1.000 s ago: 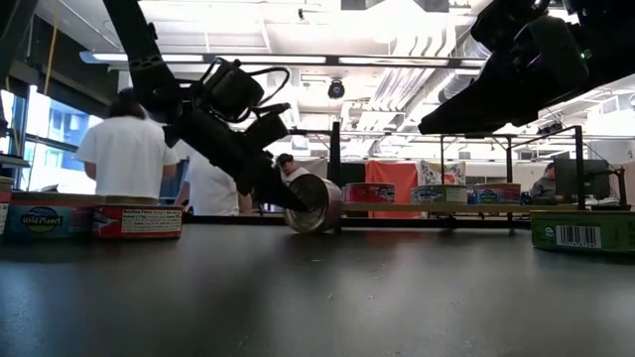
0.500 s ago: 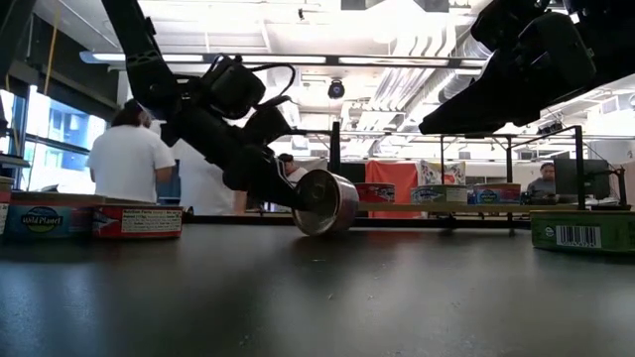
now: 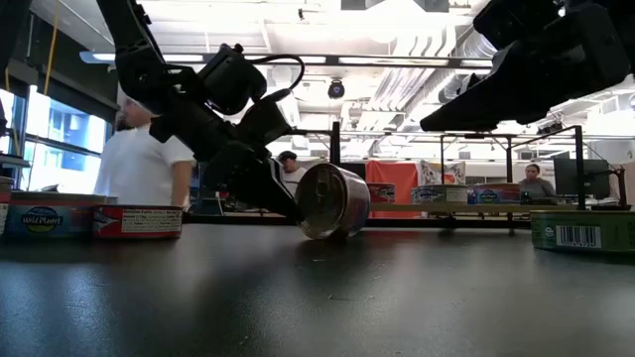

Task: Stack canned seafood by type on shelf
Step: Put the blue tuna can on the shelf aligned with the other blue tuna can

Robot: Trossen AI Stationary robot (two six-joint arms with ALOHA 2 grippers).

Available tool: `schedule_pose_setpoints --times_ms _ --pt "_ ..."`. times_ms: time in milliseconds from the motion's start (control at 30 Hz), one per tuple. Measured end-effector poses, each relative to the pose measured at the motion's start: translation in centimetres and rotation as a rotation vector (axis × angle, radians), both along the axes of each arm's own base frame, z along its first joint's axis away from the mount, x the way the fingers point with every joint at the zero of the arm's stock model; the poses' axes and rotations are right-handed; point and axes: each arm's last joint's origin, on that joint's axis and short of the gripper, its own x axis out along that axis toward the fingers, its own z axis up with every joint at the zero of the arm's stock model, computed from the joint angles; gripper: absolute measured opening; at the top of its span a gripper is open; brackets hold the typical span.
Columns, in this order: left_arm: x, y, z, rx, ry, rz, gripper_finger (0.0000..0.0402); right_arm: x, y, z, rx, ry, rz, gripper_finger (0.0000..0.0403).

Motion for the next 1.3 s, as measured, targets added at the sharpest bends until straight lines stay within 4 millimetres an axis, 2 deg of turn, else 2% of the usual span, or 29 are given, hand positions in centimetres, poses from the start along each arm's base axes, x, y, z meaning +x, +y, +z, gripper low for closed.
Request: schedule_pose_setpoints --times_ms 67,200,367,500,633,767,900,1067,1200,1300 --pt "0.0 0.0 0.0 -0.002 -0.002 0.001 0.0047 0.1 0.0 0.0 -0.066 0.01 0.061 0.0178" --pt "0.1 0.1 0.2 -0.025 -0.027 -0.02 0.001 0.9 0.3 1.0 -0.326 0.025 0.165 0.0206" --pt "0.7 0.7 0.9 -0.119 -0.049 -0.036 0.0004 2.3 0.3 2.9 -0.577 0.152 0.225 0.022" --pt "1.5 1.3 1.7 -0.131 -0.045 -0.02 0.0001 3.1 -0.2 4.5 -0.675 0.296 0.245 0.023" --pt "2.4 1.7 2.7 -0.133 -0.036 -0.013 0.0001 3.8 -0.6 5.4 -0.7 0.422 0.268 0.0246" --pt "3.2 1.9 3.6 -0.12 -0.027 -0.024 0.0 5.3 -0.5 4.4 -0.817 0.55 0.37 0.0262" --pt "3.5 1.9 4.0 -0.107 -0.03 -0.034 0.0 6.9 -0.1 2.1 -1.09 0.662 0.468 0.0266" --pt "3.4 2.0 3.9 -0.097 -0.022 -0.022 0.0 8.4 -0.1 -0.6 -1.38 0.783 0.413 0.0266" --pt "3.3 2.3 3.8 -0.076 -0.007 -0.004 0.0 9.2 0.0 -1.7 -1.467 0.8 0.35 0.0266" --pt "3.2 2.5 3.8 -0.078 -0.006 -0.004 0.0 9.7 0.2 -1.7 -1.47 0.751 0.334 0.0266"
